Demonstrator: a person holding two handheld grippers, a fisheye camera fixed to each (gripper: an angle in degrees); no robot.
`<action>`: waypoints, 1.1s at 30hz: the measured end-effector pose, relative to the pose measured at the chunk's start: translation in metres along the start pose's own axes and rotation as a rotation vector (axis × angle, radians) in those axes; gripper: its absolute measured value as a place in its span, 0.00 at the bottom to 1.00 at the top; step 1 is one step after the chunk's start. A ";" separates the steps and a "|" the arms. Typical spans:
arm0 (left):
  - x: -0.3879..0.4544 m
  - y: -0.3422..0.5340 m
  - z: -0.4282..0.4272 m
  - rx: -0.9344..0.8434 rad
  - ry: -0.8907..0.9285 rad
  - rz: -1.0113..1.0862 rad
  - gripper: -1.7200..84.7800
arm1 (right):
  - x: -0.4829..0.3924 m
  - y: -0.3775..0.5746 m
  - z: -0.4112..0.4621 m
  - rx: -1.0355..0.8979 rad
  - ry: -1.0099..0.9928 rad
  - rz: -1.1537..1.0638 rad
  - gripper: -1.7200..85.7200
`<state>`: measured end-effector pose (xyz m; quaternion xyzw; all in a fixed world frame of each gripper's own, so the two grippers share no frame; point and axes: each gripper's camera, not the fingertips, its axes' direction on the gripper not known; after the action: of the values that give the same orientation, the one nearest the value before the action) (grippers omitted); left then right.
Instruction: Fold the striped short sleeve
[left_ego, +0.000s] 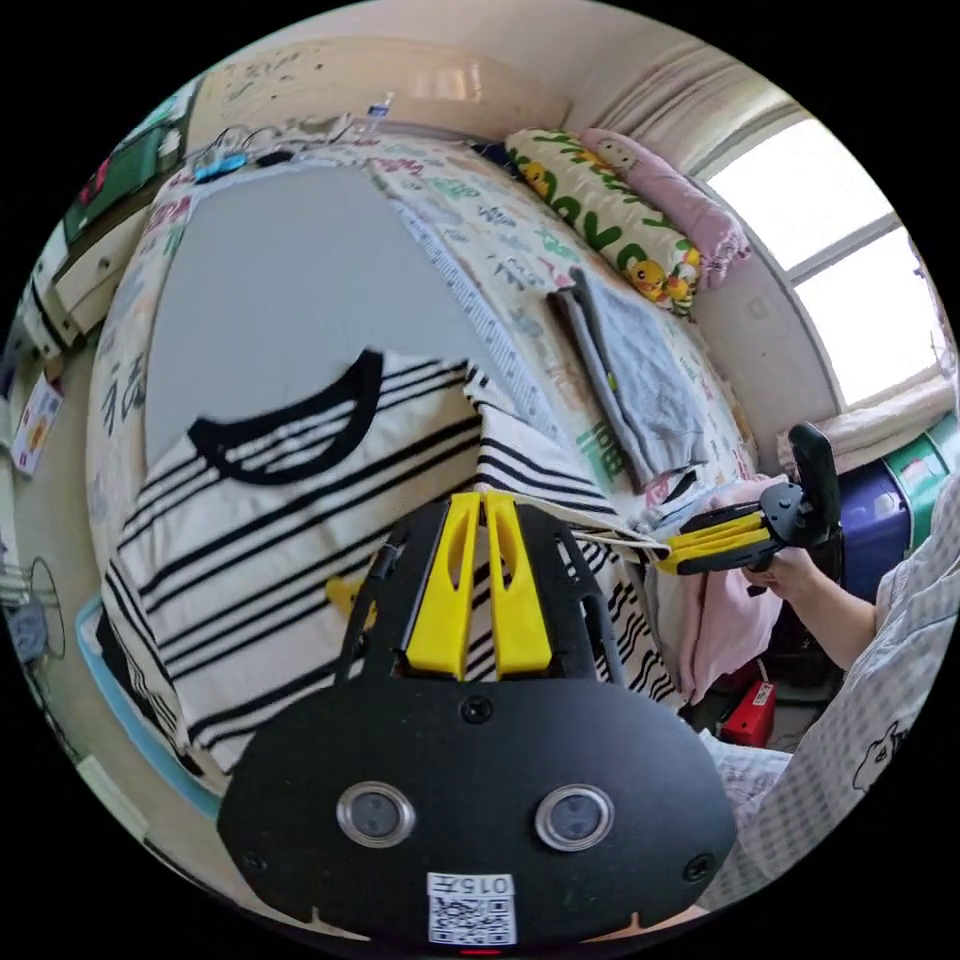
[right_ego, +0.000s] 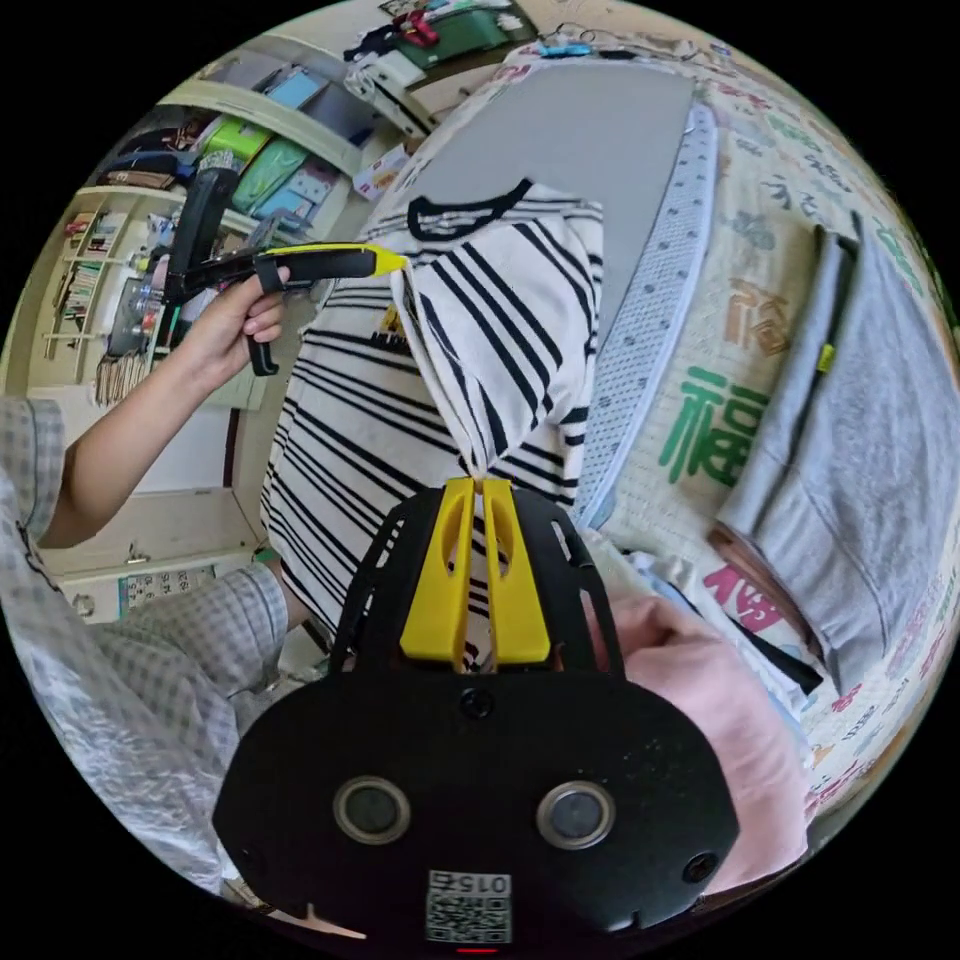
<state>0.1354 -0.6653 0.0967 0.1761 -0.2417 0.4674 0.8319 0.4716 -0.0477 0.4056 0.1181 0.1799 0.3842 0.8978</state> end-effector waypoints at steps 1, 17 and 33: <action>-0.011 0.007 0.004 -0.039 0.006 -0.053 0.03 | -0.003 -0.004 0.005 -0.032 0.012 0.003 0.07; 0.014 -0.158 0.049 -0.055 0.038 0.052 0.08 | -0.011 -0.104 -0.031 -0.030 0.339 0.059 0.07; 0.086 -0.189 -0.016 -0.085 -0.063 0.193 0.04 | 0.013 -0.130 -0.162 -0.008 0.135 0.180 0.02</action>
<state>0.3403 -0.6918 0.1191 0.1311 -0.3034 0.5289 0.7816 0.4970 -0.1146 0.2101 0.1041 0.2273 0.4709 0.8460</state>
